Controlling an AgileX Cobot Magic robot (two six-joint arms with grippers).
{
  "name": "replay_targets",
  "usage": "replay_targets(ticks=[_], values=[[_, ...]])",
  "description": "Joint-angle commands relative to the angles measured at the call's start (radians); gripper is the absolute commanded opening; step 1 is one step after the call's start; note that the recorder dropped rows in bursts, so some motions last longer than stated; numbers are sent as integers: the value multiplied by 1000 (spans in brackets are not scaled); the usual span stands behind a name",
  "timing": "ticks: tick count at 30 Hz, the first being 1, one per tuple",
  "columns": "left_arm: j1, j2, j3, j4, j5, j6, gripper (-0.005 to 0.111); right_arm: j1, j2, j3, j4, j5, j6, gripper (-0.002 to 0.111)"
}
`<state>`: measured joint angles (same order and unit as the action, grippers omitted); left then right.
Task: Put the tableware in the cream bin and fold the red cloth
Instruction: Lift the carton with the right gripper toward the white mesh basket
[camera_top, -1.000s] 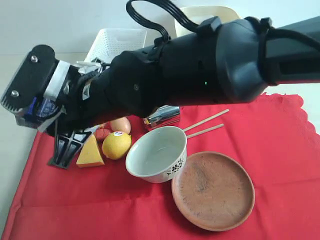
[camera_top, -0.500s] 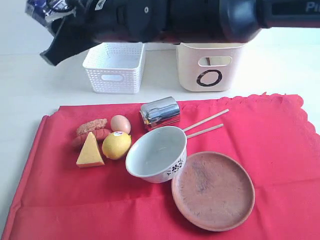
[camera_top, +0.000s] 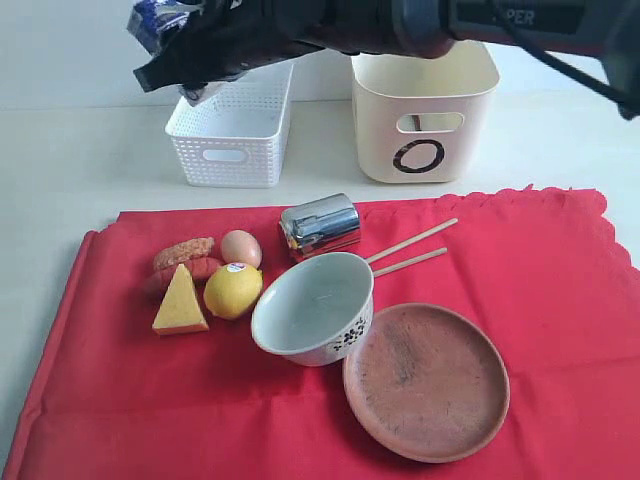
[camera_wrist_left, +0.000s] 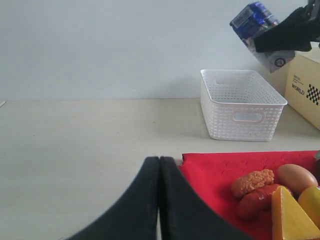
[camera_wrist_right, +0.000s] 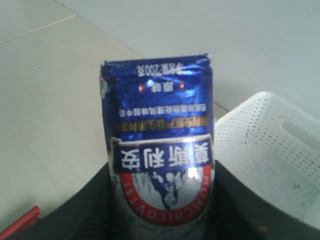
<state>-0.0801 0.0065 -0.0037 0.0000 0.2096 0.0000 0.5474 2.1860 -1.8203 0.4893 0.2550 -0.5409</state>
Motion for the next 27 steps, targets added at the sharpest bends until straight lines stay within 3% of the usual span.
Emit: replay_targets(ticks=[1,8,27], values=[[0,-7,4,0,-2,0,0,-24,44,-36,6,-57,30,0],[0,-7,4,0,-2,0,0,-26,102,-36,3,-183,26,0],[0,-7,4,0,-2,0,0,-26,105,-36,1,-179,14,1]])
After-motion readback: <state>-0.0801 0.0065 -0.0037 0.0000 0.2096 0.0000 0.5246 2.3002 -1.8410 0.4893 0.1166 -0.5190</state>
